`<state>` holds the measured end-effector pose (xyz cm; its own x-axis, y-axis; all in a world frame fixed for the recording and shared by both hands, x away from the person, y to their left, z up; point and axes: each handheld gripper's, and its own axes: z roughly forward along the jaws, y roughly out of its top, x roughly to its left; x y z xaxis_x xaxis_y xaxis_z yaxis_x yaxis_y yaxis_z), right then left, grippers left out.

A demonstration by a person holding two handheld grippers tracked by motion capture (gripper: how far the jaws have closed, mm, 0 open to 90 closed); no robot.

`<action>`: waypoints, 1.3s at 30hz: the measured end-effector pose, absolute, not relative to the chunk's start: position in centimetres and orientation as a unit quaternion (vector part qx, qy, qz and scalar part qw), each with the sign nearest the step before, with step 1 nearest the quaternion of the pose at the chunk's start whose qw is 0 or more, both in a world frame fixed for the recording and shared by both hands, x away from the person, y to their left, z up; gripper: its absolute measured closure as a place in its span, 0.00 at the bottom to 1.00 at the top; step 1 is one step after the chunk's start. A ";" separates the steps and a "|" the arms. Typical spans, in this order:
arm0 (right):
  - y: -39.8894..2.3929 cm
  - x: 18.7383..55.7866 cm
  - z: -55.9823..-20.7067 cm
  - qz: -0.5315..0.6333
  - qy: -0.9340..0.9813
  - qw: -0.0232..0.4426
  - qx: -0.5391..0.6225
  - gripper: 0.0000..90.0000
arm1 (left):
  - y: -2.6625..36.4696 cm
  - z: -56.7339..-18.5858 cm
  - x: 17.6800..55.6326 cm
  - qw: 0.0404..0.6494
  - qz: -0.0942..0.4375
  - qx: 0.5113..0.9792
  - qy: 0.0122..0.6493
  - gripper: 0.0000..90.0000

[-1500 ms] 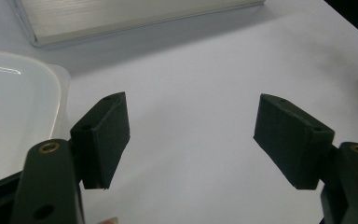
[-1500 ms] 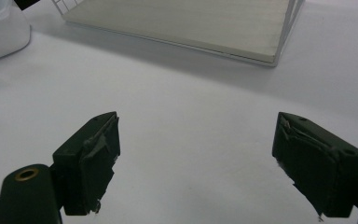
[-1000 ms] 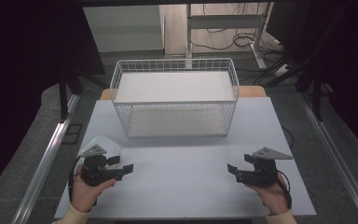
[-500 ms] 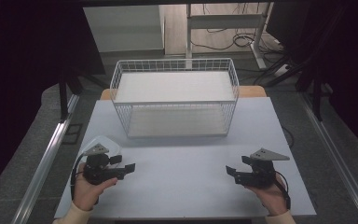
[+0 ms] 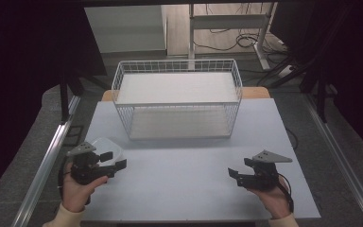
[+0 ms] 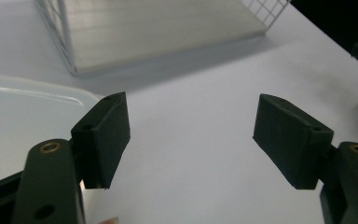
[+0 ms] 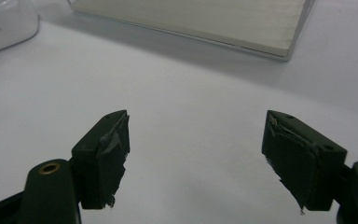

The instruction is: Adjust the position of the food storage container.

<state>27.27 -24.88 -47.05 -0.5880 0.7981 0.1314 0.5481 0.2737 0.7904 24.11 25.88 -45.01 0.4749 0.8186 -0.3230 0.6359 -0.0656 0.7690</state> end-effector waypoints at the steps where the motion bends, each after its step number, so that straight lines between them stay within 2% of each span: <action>1: -24.9 27.2 -47.0 0.424 0.784 0.148 0.429 0.26 | 26.4 -44.4 24.2 0.467 0.107 0.718 0.505 0.30; 6: -24.9 27.2 -46.7 0.427 0.781 0.148 0.431 0.26 | 28.1 -43.1 24.8 0.470 0.123 0.709 0.511 0.31; 20: -25.0 27.2 -46.4 0.435 0.777 0.150 0.430 0.27 | 33.0 -42.1 28.6 0.462 0.128 0.684 0.550 0.33; 25: -25.1 27.2 -46.4 0.436 0.775 0.150 0.432 0.27 | 34.1 -42.9 29.7 0.434 0.132 0.685 0.570 0.36; 33: -25.3 27.3 -46.4 0.435 0.775 0.148 0.435 0.27 | 36.5 -43.9 31.2 0.393 0.146 0.677 0.605 0.45; 39: -25.4 27.3 -46.4 0.434 0.774 0.149 0.436 0.27 | 38.2 -46.1 33.0 0.345 0.148 0.685 0.625 0.51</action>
<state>27.28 -25.44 -46.42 -0.5745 0.8050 0.1478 0.5464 0.2427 0.8016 33.04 38.21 -46.08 0.1758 0.9577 -0.2280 0.7529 0.0184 0.6579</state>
